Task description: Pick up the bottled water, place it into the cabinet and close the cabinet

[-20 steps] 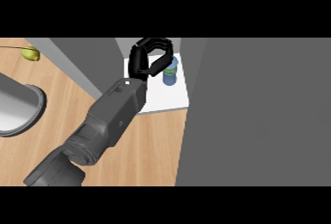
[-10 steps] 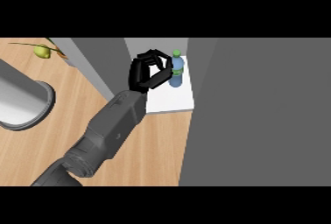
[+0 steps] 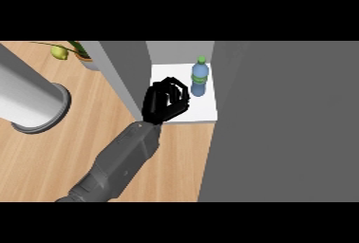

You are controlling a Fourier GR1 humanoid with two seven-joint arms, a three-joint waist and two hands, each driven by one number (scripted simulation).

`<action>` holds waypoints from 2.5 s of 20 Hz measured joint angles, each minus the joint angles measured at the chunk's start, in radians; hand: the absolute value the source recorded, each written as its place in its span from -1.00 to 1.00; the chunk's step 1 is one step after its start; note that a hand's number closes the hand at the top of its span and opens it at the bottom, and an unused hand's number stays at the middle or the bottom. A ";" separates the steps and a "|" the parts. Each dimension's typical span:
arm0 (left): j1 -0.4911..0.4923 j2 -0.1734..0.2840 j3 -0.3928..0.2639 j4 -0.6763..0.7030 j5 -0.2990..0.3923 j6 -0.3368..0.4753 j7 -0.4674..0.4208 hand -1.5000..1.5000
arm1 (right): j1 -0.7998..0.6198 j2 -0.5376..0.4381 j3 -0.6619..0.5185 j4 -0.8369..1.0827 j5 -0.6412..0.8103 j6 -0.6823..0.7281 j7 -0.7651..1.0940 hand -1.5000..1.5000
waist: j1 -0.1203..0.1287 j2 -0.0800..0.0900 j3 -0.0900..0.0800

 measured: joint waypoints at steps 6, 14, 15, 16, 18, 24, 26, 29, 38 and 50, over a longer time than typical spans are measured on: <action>0.152 0.017 -0.048 -0.152 -0.015 -0.062 0.017 1.00 | 0.010 -0.011 0.042 -0.017 -0.019 0.005 0.044 1.00 | 0.023 -0.007 0.000; 0.370 0.154 -0.114 -0.457 -0.069 -0.076 0.088 -1.00 | 0.033 0.012 0.100 -0.034 -0.032 0.000 0.054 1.00 | 0.037 -0.012 0.000; 0.400 0.175 -0.119 -0.484 -0.073 -0.088 0.086 -1.00 | 0.035 0.016 0.111 -0.037 -0.033 -0.004 0.055 1.00 | 0.037 -0.012 0.000; 0.430 0.191 -0.127 -0.520 -0.077 -0.093 0.090 -1.00 | 0.026 0.009 0.119 -0.037 -0.033 -0.007 0.058 1.00 | 0.039 -0.012 0.000; 0.477 0.233 -0.140 -0.593 -0.075 -0.110 0.115 -1.00 | 0.006 -0.004 0.137 -0.040 -0.033 -0.016 0.061 1.00 | 0.043 -0.013 0.000; 0.646 0.379 -0.141 -0.791 -0.078 -0.133 0.116 -1.00 | 0.014 -0.012 0.246 -0.048 -0.033 0.001 0.076 1.00 | 0.045 -0.014 0.000; 0.698 0.427 -0.128 -0.855 -0.078 -0.124 0.109 -1.00 | 0.020 -0.005 0.286 -0.051 -0.034 0.001 0.074 1.00 | 0.043 -0.016 0.000; 0.765 0.507 -0.096 -0.913 -0.070 -0.141 0.096 -1.00 | 0.012 0.003 0.373 -0.056 -0.034 -0.012 0.083 1.00 | 0.045 -0.016 -0.001; 0.934 0.723 -0.003 -1.044 -0.078 -0.163 0.044 -1.00 | -0.098 0.028 0.639 -0.054 -0.015 -0.133 0.137 1.00 | 0.055 -0.019 -0.004; 1.037 0.866 0.075 -1.174 -0.035 -0.210 0.050 -1.00 | -0.414 0.101 0.989 -0.009 0.110 -0.367 0.206 1.00 | 0.060 -0.027 -0.007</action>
